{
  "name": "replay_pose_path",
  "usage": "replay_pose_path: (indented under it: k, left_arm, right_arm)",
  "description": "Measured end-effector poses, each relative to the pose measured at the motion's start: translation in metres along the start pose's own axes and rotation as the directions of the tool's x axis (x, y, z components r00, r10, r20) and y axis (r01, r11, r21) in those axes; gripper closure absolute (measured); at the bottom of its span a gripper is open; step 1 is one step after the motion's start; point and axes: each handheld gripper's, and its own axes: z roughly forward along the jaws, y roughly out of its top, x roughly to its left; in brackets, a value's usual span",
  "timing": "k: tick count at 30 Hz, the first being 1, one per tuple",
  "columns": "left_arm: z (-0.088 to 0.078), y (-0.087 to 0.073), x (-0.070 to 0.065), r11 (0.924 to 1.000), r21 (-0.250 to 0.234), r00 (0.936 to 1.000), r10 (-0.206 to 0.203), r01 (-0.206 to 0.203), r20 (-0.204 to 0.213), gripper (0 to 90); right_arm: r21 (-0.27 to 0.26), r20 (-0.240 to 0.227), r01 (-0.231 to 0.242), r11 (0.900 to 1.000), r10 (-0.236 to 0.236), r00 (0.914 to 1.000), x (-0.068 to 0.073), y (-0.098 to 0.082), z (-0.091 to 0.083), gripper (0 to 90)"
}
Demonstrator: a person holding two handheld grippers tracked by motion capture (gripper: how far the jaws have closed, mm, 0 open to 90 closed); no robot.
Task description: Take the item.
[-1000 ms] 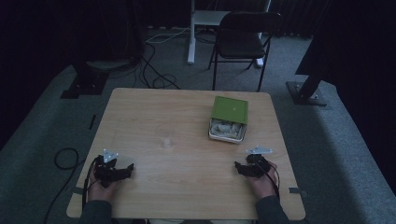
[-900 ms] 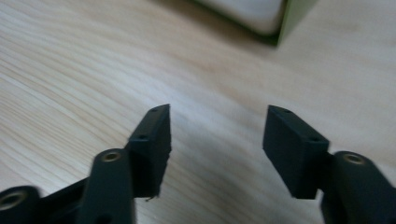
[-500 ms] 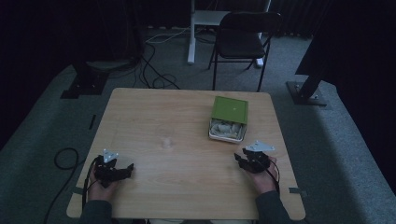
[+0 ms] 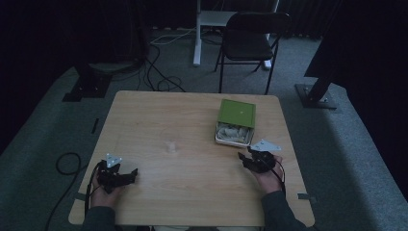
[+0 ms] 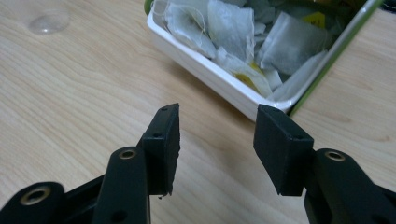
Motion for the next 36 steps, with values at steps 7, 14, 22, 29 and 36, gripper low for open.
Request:
replay_pose_path:
  k: [7,14,22,29,36]
  left_arm:
    - [0.000,0.000,0.000,1.0000,-0.002,1.0000,-0.002,0.002,0.000,11.2]
    - [0.000,0.000,0.000,1.0000,-0.002,1.0000,-0.002,0.002,0.000,11.2]
    - [0.000,0.000,0.000,1.0000,-0.002,1.0000,-0.002,0.002,0.000,11.2]
    - [0.000,0.000,0.000,1.0000,-0.002,1.0000,-0.002,0.002,0.000,11.2]
    - [0.000,0.000,0.000,1.0000,-0.002,1.0000,-0.002,0.002,0.000,11.2]
  right_arm:
    - [-0.012,0.005,0.016,1.000,-0.016,0.9999,-0.001,0.009,0.009,51.0]
    - [-0.012,0.018,0.037,0.999,-0.037,0.9992,-0.003,0.019,0.015,51.3]
    - [0.005,0.015,0.053,0.999,-0.053,0.9985,-0.007,0.022,0.028,54.8]
    - [0.017,0.017,0.051,0.999,-0.051,0.9985,-0.006,0.022,0.031,56.8]
    - [0.023,0.004,0.076,0.997,-0.077,0.9971,-0.002,0.022,0.029,59.3]
